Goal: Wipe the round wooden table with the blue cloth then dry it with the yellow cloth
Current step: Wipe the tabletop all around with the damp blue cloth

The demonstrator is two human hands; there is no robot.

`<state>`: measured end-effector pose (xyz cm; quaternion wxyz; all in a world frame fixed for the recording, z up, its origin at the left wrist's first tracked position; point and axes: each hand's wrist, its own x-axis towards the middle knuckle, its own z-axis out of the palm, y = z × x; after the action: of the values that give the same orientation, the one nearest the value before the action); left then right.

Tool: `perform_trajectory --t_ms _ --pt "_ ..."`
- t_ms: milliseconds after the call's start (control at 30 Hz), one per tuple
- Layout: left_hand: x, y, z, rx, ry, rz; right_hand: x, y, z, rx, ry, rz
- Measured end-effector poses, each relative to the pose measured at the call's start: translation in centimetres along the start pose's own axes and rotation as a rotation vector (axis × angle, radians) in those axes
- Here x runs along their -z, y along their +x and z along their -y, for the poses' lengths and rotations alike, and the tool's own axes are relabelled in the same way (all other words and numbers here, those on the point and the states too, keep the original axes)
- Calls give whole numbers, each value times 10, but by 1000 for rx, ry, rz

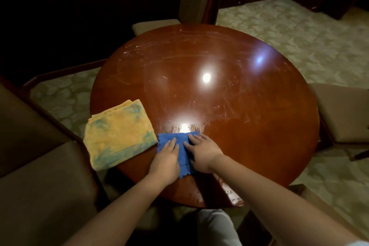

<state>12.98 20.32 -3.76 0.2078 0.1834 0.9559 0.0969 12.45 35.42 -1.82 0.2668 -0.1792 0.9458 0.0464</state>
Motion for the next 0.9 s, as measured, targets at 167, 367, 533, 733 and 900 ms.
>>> perform_trajectory --t_ms 167,367,533,733,900 --pt "14 26 -5 162 -139 28 24 25 -8 -24 38 12" --pt "37 51 -5 188 -59 80 26 27 -4 -36 64 5" --pt "28 36 2 123 -43 121 20 18 -10 25 38 21" --pt "52 93 7 116 52 185 30 50 -19 -66 91 -5" --pt "38 75 0 -4 276 254 10 23 -12 -46 39 -31"
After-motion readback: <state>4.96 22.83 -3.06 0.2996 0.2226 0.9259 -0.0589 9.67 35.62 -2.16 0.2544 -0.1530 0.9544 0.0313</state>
